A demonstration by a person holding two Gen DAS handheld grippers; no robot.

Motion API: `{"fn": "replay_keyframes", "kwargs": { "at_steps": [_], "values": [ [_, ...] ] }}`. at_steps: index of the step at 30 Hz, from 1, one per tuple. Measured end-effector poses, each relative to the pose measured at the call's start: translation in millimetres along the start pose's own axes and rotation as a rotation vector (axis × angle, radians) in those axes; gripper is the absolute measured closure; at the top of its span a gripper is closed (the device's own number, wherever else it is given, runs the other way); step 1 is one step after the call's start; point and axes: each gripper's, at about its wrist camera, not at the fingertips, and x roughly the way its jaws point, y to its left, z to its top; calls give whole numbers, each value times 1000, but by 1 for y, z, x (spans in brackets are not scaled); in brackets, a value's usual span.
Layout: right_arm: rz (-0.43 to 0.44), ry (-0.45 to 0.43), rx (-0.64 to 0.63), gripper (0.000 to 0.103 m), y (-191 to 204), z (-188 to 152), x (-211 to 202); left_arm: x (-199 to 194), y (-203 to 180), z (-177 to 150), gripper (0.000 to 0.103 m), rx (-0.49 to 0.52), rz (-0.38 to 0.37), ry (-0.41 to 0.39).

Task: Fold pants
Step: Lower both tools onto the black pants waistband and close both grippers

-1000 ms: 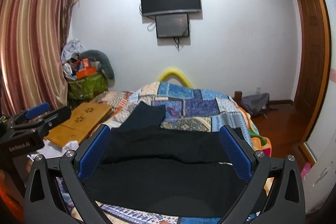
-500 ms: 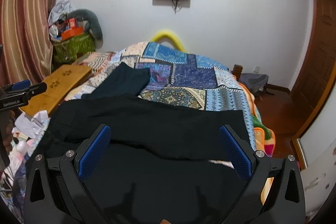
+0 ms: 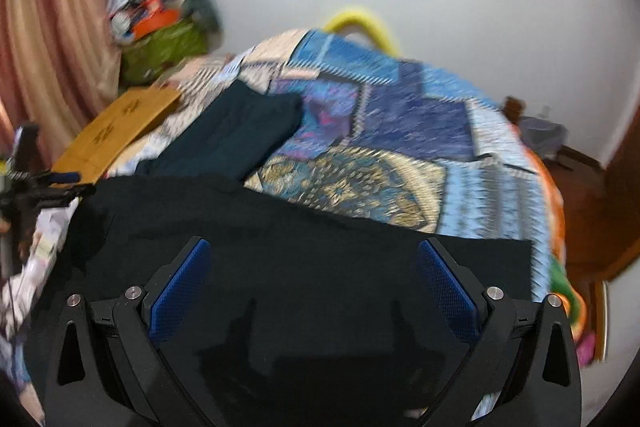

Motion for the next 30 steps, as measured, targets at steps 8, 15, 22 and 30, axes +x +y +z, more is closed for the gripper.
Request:
{"fn": "replay_keyframes", "kwargs": {
  "at_steps": [8,15,22,30],
  "values": [
    [76,138,-20,7,-18,14,60,25,14,4,50,-18,-116,27],
    [136,289,-44,22,-16,22,106,59,15,27,63,-42,-121,120],
    [129,303,-119,50,6,17,119,67,16,28,75,-72,-100,139],
    [78,283,-65,99,6,16,113,44,-1,26,87,-25,7,58]
  ]
}}
